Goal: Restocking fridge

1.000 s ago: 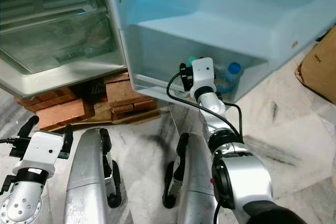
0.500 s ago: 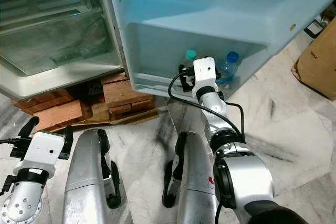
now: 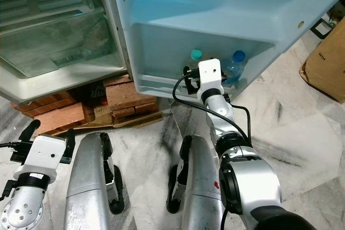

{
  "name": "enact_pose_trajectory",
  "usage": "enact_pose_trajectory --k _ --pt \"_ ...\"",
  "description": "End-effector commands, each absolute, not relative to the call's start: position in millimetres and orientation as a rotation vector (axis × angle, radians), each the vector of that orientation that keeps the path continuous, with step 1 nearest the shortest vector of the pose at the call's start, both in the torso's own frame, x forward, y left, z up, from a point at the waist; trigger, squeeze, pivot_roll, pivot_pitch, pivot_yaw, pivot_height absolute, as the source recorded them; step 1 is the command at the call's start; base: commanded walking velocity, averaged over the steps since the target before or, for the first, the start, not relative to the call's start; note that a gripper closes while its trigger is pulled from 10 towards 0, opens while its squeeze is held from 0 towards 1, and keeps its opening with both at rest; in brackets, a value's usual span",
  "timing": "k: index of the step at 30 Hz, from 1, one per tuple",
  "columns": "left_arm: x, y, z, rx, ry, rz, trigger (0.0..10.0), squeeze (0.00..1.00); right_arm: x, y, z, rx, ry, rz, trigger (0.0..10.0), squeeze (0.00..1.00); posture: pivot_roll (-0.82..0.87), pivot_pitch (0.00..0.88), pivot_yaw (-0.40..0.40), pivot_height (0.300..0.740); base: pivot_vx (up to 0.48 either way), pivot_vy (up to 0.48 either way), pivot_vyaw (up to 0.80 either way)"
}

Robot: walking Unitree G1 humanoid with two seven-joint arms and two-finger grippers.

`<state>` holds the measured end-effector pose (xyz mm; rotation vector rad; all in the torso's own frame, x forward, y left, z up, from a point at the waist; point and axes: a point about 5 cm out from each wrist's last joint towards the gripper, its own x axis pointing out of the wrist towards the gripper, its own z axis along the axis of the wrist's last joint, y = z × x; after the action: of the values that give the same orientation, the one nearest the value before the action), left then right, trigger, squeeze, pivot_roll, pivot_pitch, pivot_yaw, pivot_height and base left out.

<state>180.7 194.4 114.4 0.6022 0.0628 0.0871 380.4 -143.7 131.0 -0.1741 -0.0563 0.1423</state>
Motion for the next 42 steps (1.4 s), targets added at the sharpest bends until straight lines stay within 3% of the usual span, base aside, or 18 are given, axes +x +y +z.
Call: enact_pose_trajectory --k 1,4,13,19,20,21,29,42 --pt "194 195 102 0.6 0.083 0.094 10.0 0.0 366 -145 127 -0.082 -0.122 0.172 10.0 1.0 0.16 0.15 -0.045 0.532 0.0 0.0 0.0" --pt "221 195 98 0.578 0.057 0.117 10.0 0.0 337 -140 134 0.044 -0.248 0.247 10.0 1.0 0.15 0.144 -0.047 0.532 0.0 0.0 0.0" --pt "222 195 98 0.577 0.056 0.116 10.0 0.0 336 -139 131 0.047 -0.233 0.256 10.0 1.0 0.15 0.143 -0.048 0.532 0.0 0.0 0.0" --pt "219 195 91 0.566 0.067 0.142 10.0 0.0 295 -147 106 0.07 -0.153 0.27 10.0 1.0 0.14 0.118 -0.062 0.532 0.0 0.0 0.0" --pt "220 196 90 0.569 0.067 0.144 10.0 0.0 290 -147 107 0.079 -0.142 0.268 10.0 0.76 0.14 0.114 -0.059 0.532 0.0 0.0 0.0" --pt "221 196 89 0.572 0.066 0.145 10.0 0.0 286 -146 107 0.096 -0.128 0.269 10.0 0.0 0.14 0.113 -0.059 0.532 0.0 0.0 0.0" --pt "231 187 90 0.562 0.039 0.111 10.0 0.0 275 -146 109 0.115 -0.132 0.2 10.0 0.0 0.12 0.094 -0.05 0.541 0.0 0.0 0.0" --pt "241 184 91 0.546 0.007 0.09 10.0 0.0 283 -149 113 0.13 -0.097 0.143 10.0 0.0 0.11 0.074 -0.05 0.636 0.0 0.0 0.0"
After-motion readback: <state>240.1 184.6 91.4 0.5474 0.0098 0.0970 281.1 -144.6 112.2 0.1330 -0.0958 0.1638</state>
